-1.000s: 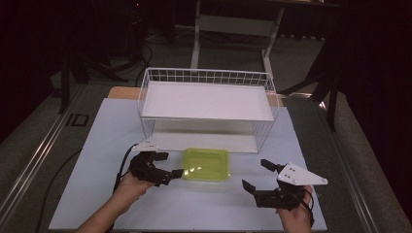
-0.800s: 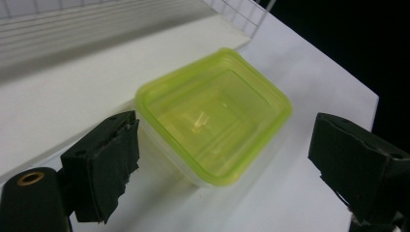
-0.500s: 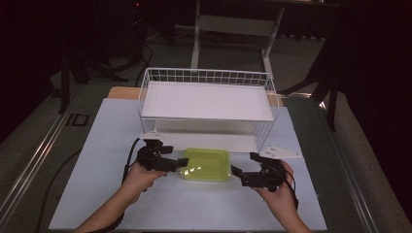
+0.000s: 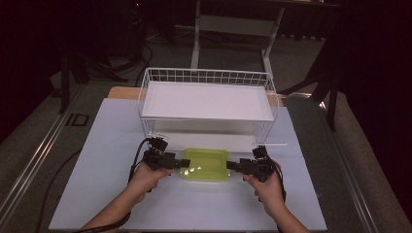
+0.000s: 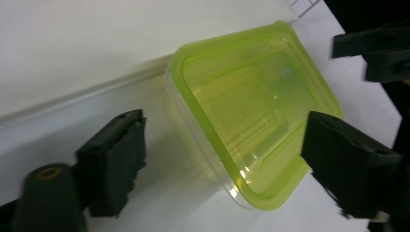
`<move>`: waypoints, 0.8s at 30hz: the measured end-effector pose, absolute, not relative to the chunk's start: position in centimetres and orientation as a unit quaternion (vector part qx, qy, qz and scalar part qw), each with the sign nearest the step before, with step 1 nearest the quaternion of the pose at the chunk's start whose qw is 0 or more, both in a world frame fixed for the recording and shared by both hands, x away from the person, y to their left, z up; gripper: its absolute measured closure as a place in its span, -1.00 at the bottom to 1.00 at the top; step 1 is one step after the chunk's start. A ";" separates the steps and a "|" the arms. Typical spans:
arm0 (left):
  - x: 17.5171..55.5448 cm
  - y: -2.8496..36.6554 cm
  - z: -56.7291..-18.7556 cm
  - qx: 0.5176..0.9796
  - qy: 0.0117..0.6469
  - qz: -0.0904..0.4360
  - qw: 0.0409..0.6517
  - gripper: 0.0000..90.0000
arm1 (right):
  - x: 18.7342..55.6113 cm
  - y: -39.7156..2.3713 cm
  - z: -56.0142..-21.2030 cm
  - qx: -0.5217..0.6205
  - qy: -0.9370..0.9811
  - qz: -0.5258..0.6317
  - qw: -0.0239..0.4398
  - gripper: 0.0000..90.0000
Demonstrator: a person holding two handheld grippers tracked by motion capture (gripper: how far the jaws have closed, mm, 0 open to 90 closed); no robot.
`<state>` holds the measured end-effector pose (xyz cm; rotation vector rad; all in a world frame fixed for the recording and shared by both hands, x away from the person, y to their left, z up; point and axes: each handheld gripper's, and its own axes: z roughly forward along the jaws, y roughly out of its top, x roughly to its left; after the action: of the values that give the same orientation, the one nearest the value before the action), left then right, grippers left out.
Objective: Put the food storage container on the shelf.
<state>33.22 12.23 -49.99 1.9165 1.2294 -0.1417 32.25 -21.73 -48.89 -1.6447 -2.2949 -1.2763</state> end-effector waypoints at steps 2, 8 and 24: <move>33.3 12.1 -50.2 0.760 0.499 -0.061 0.413 -0.45 | 32.6 -21.6 -49.5 -0.541 -0.735 -0.406 0.035 -0.25; 33.7 12.0 -50.8 0.749 0.518 -0.075 0.406 0.04 | 33.3 -21.2 -50.4 -0.557 -0.729 -0.395 0.053 0.01; 33.1 11.6 -51.1 0.752 0.521 -0.078 0.396 0.57 | 32.9 -20.0 -50.6 -0.551 -0.739 -0.385 0.044 0.60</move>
<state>33.11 11.61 -51.05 1.9062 1.3198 -0.1982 32.87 -19.97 -50.55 -1.6839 -2.2589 -1.1772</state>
